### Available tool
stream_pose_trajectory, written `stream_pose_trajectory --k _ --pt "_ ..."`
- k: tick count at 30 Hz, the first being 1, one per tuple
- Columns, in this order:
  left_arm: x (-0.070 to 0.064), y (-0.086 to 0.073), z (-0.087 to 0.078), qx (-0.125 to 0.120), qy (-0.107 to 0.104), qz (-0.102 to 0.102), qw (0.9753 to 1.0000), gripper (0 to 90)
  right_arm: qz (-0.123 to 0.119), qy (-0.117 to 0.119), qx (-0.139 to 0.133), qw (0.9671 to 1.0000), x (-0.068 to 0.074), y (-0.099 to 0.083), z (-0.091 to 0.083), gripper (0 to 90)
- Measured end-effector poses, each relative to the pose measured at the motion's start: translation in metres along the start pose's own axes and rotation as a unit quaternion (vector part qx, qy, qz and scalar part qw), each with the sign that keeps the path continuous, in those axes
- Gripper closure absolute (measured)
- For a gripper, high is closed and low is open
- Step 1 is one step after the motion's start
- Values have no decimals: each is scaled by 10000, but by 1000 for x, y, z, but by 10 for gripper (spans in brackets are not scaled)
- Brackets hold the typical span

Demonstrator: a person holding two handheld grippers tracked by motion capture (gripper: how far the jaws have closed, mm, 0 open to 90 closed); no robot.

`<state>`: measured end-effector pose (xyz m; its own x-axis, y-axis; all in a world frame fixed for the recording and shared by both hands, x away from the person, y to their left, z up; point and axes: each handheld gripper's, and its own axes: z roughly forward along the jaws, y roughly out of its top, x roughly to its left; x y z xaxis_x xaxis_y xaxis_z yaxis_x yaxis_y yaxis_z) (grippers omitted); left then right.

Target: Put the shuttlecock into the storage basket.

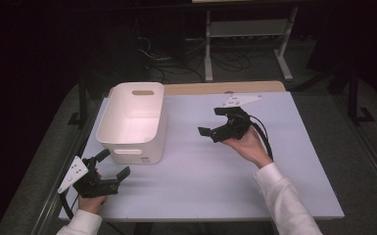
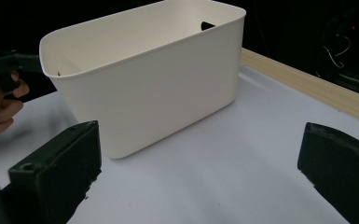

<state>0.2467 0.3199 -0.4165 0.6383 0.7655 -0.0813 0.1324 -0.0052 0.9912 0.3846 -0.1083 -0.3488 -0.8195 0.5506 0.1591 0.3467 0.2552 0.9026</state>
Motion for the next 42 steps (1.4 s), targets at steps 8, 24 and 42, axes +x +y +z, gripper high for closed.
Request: stream_pose_trajectory --k 8,24,42 --pt "0 0 0 -14 12 -33 10000 0 39 -138 4 9999 -4 -14 -9 0" --pt "1 0 0 23 14 16 10000 0 191 -162 -45 9997 -14 -29 -25 0" --pt "0 0 0 -5 19 3 10000 0 176 -369 -182 9990 -21 -45 -44 0"
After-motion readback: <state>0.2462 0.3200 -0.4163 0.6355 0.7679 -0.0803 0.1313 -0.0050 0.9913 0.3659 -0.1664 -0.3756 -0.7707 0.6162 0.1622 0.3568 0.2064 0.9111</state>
